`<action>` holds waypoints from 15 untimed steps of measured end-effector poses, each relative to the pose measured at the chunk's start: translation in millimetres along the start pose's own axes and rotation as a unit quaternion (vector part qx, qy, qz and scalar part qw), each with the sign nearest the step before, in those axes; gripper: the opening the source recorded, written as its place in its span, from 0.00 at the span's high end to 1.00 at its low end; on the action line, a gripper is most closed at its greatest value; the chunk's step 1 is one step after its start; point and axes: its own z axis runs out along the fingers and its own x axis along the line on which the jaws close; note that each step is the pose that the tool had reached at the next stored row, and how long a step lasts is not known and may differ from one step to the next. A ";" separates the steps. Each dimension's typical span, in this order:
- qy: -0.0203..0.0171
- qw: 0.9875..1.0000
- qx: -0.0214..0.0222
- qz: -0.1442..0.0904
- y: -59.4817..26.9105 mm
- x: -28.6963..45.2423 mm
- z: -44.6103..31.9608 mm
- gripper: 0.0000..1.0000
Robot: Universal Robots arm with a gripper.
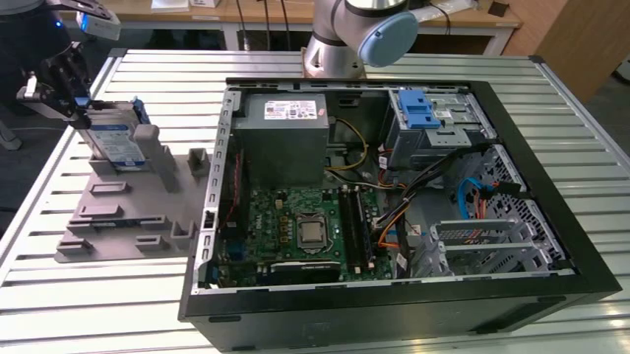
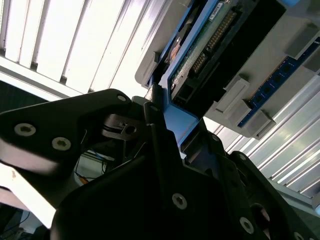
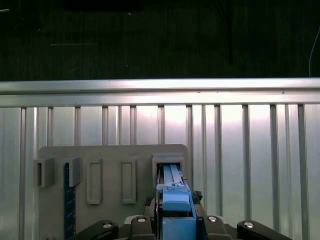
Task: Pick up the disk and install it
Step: 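Pick up the disk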
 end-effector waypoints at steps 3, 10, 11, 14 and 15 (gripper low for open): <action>0.000 1.000 0.000 0.000 -0.1 -0.1 -0.4 0.62; 0.000 1.000 0.000 0.000 -1.6 0.0 -0.5 0.55; 0.000 1.000 0.000 0.000 -1.7 0.0 -0.5 0.57; 0.000 1.000 0.000 0.000 -1.7 0.0 -0.5 0.64; 0.000 1.000 0.000 0.000 -1.7 0.0 -0.5 0.64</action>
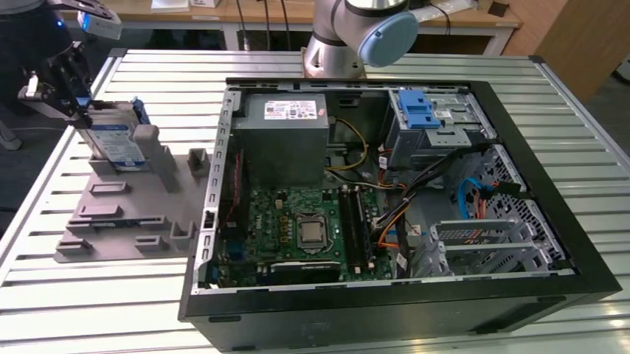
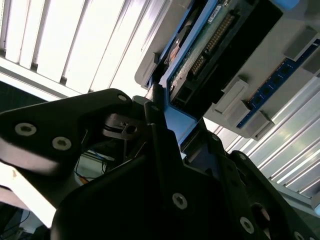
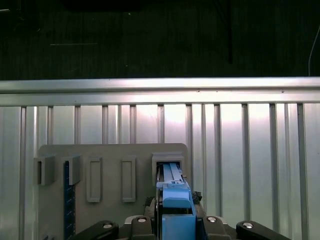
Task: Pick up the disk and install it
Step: 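Pick up the disk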
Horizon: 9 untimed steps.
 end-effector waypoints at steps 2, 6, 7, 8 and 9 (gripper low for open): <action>0.000 1.000 0.000 0.000 0.0 0.0 -1.1 0.64; 0.000 1.000 0.000 0.000 0.1 0.0 -2.3 0.64; 0.000 1.000 0.000 0.000 0.1 0.0 -2.5 0.64; 0.000 1.000 0.000 0.000 0.1 0.0 -2.6 0.64; 0.000 1.000 0.000 0.000 0.1 0.0 -2.6 0.64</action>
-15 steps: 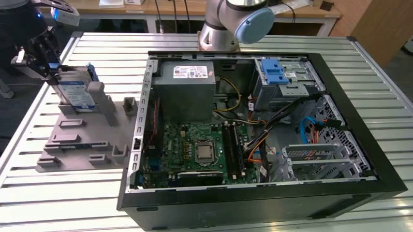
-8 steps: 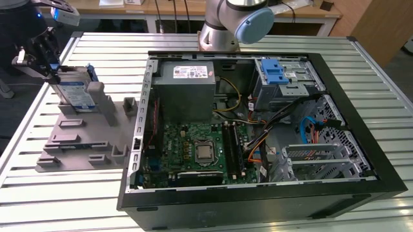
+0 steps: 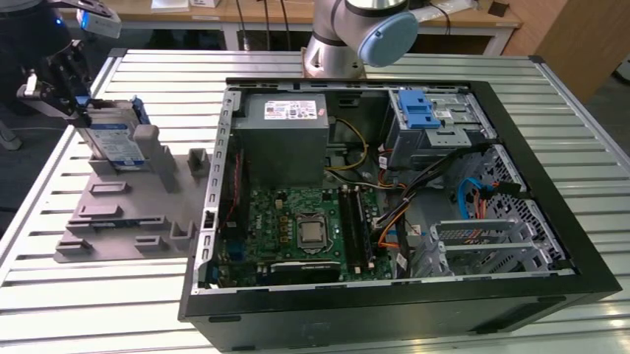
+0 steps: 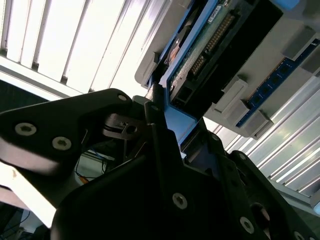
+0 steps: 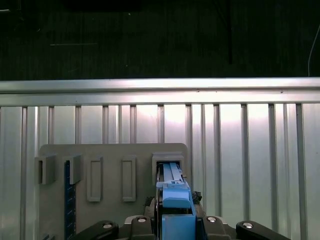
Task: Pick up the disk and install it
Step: 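Pick up the disk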
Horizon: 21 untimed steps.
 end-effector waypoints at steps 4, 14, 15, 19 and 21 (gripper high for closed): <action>0.000 1.000 0.000 0.000 0.0 0.0 -0.8 0.64; 0.000 1.000 0.000 0.000 0.2 0.0 -5.7 0.64; 0.000 1.000 0.000 0.000 0.2 0.0 -7.0 0.64; 0.000 1.000 0.000 0.000 0.3 0.0 -10.3 0.64; 0.000 1.000 0.000 0.000 0.4 0.0 -11.4 0.64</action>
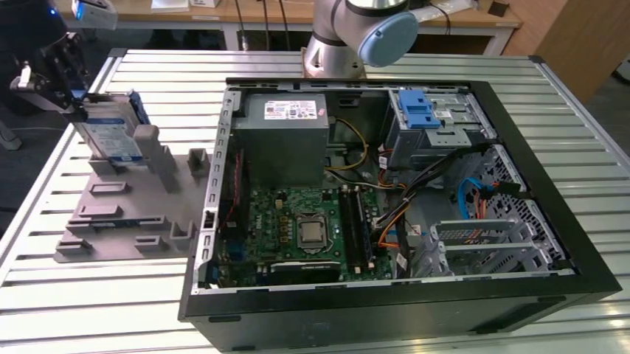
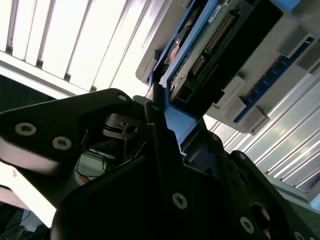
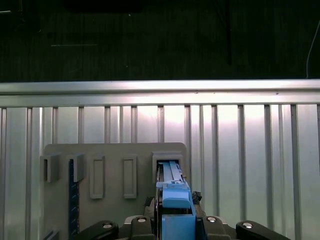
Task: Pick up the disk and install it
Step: 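Pick up the disk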
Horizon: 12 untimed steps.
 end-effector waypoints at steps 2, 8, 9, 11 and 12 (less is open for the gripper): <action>0.000 1.000 0.000 0.000 0.0 0.0 -1.0 0.64; 0.000 1.000 0.000 0.000 0.0 0.0 -1.4 0.64; 0.000 1.000 0.000 0.000 0.1 0.0 -1.6 0.64; 0.000 1.000 0.000 0.000 0.1 0.0 -3.1 0.64; 0.000 1.000 0.000 0.000 0.1 0.0 -3.8 0.64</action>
